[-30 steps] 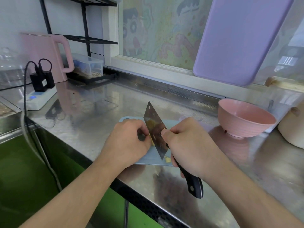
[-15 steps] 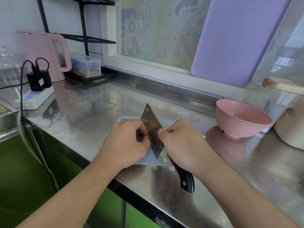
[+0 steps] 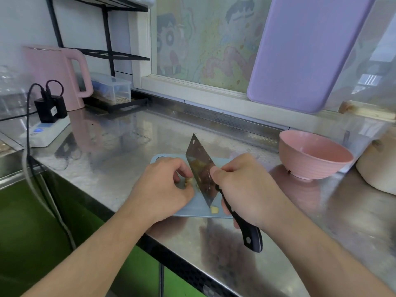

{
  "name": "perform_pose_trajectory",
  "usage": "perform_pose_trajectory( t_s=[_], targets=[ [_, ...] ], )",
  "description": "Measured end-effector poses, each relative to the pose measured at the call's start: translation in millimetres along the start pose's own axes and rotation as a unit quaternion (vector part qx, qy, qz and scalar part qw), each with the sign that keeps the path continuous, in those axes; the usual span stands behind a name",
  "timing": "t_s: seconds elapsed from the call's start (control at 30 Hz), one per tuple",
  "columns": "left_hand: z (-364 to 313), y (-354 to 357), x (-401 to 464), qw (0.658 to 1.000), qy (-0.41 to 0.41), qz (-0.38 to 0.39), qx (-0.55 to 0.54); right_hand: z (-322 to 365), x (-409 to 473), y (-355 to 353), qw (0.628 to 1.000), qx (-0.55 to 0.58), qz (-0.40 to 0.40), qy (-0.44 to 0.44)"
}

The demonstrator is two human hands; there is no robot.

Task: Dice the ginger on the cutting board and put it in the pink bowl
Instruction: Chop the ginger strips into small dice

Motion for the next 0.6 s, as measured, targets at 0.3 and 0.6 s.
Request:
perform_pose_trajectory(
  t_s=[0.3,0.6],
  targets=[
    [5.9,-10.7,4.0,0.997,-0.036,-0.052,-0.040,9.0,-7.1,5.4,1.000,0.002,0.011,-0.010],
    [9.2,-12.4,5.3,0.996,-0.048,-0.059,-0.046,20.3,-10.9,9.6,0.999,-0.034,0.025,-0.017]
  ],
)
Point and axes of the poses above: each hand's wrist, its own x-axis towards the middle knuckle, its own y-axis out of the palm, z = x × y, the point moved 9 cm from there along x, towards the middle knuckle, and after that the axes turned 9 degrees about -y, right-handed, at the moved point
